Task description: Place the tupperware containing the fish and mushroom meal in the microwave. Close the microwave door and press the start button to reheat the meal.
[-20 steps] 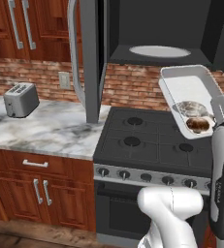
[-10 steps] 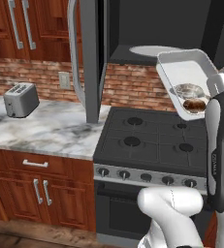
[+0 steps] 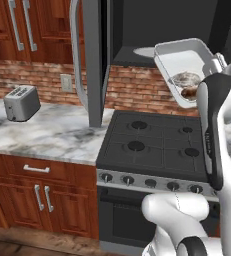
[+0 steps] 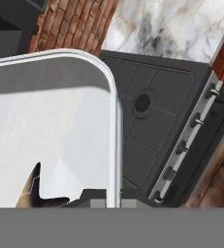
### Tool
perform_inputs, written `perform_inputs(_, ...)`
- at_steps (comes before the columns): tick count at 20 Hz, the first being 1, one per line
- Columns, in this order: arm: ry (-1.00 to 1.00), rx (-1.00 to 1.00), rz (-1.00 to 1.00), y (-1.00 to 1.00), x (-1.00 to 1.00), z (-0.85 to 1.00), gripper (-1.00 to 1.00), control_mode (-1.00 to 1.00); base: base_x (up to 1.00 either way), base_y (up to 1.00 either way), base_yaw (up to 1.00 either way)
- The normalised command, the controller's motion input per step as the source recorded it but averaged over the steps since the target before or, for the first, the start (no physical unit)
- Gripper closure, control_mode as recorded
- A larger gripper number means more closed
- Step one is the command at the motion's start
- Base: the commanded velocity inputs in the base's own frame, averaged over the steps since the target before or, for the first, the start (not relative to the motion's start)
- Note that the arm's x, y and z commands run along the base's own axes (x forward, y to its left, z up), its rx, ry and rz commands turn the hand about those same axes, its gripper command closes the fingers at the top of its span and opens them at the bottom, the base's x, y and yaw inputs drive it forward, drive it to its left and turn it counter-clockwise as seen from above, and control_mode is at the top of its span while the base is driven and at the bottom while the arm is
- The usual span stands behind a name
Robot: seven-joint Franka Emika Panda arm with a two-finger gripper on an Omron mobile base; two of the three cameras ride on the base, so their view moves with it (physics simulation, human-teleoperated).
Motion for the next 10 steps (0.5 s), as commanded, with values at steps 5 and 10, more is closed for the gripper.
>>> perform_inputs(5,0.0,-0.03,0.0,0.0,0.45,0.18,1.0,-1.0,0.0,0.0,0.0)
perform_inputs(10,0.0,0.0,-0.02,-0.05,0.43,0.17,1.0,-1.0,0.0,0.0,0.0)
